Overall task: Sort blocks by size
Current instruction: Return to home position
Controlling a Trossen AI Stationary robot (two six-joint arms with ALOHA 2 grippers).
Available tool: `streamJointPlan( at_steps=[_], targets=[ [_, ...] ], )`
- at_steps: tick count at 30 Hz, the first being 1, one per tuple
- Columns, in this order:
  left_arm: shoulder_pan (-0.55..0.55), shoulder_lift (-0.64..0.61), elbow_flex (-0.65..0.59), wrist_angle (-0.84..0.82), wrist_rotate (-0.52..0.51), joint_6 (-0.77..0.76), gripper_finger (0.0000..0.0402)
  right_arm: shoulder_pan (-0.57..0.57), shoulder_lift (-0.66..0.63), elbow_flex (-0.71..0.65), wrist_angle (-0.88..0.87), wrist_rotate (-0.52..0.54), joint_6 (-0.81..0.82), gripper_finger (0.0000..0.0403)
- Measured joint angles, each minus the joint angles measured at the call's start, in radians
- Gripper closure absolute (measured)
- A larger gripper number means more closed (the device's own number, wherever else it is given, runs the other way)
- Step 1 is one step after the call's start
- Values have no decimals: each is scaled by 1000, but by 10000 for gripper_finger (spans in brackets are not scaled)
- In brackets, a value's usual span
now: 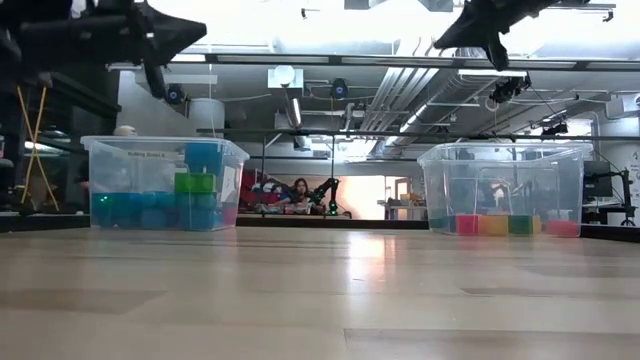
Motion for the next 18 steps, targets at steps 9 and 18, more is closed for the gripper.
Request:
streamJointPlan(
  at_steps=[9,18],
  targets=[
    [-11,0,-130,99,-25,-42,401,189,-2,0,44,71,90,401],
    [-11,-2,-129,34,0,-28,401,361,-57,0,-43,90,133,402]
  ],
)
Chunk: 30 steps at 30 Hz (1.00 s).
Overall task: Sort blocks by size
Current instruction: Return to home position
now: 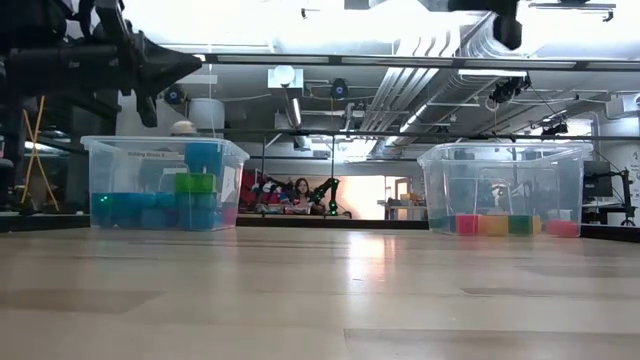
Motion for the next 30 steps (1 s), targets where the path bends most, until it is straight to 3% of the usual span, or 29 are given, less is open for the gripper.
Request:
streamJointPlan(
  at_steps=[6,9,12,15,18,21,26,30],
  targets=[
    [0,0,0,1,1,-42,401,166,-98,-7,-122,90,-2,402],
    [0,0,0,-5,1,-42,401,266,-178,-87,-67,146,-2,402],
    [0,0,0,-15,1,-42,401,368,-271,-258,141,212,-24,402],
    [0,0,0,-22,1,-42,401,424,-335,-485,510,250,-114,403],
    [0,1,0,-24,2,-42,401,432,-363,-672,837,204,-230,403],
    [0,1,0,-26,2,-42,401,423,-390,-788,1007,142,-326,403],
    [0,-37,0,-44,2,-42,401,421,-437,-917,1056,123,-413,403],
    [1,-122,1,-110,3,-42,401,414,-457,-922,940,128,-430,403]
  ],
)
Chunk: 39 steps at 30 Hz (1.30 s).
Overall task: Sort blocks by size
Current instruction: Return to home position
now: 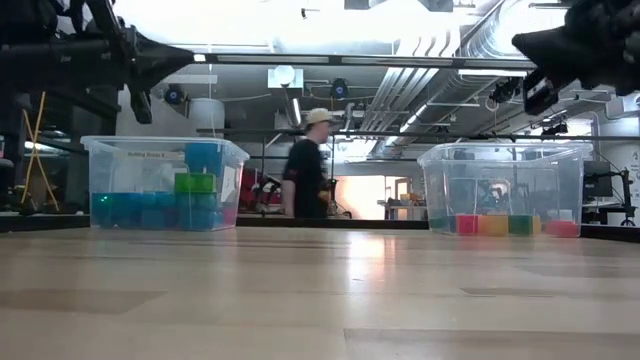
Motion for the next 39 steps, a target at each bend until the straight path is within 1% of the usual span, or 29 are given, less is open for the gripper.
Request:
streamJointPlan(
  at_steps=[5,9,11,14,20,22,26,30,34,36,39],
  targets=[
    [0,-116,0,-71,0,0,401,-19,3,0,-156,46,-1,402],
    [0,-184,0,-117,-1,0,401,-19,3,0,-301,48,1,400],
    [0,-218,0,-176,0,0,401,-19,3,0,-369,48,7,399],
    [0,-298,0,-324,-1,0,401,-19,4,0,-454,47,2,399],
    [0,-440,1,-752,2,-1,401,-19,11,0,-458,35,4,399],
    [2,-450,3,-738,31,8,401,-19,-2,0,-458,33,6,398],
    [2,-528,3,-756,55,16,401,-19,-77,0,-458,29,6,398],
    [0,-534,2,-740,48,18,401,-32,-202,0,-459,28,6,398],
    [-1,-535,0,-746,48,18,401,-71,-333,0,-455,27,6,398],
    [-1,-534,0,-750,48,18,401,-97,-337,0,-412,27,7,398],
    [0,-534,0,-751,48,18,401,-126,-336,0,-400,26,7,398]
  ],
)
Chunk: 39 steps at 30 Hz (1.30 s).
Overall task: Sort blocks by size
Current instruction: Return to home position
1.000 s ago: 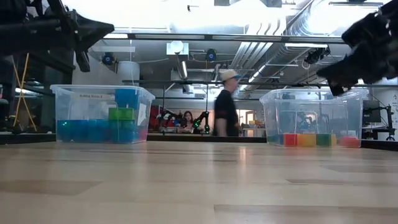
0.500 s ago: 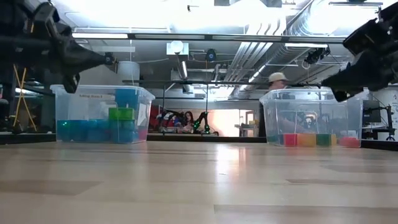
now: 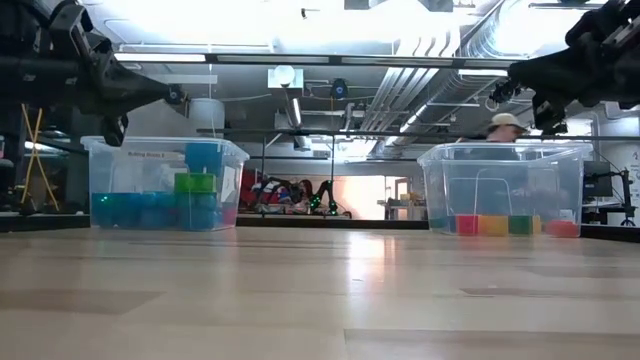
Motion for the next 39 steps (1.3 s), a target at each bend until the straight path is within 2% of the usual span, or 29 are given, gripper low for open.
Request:
streamJointPlan(
  at_steps=[5,29,31,36,39],
  targets=[
    [0,0,0,0,1,0,401,-28,0,0,-5,2,0,398],
    [-34,0,0,-1,1,8,401,-27,19,-1,-24,3,0,398],
    [-51,0,0,-4,21,132,401,-27,19,-1,-33,3,0,398],
    [-212,0,0,-7,35,505,401,-27,20,-1,-51,6,0,398],
    [-250,0,0,-9,46,556,401,-27,20,-1,-51,6,0,398]
  ],
)
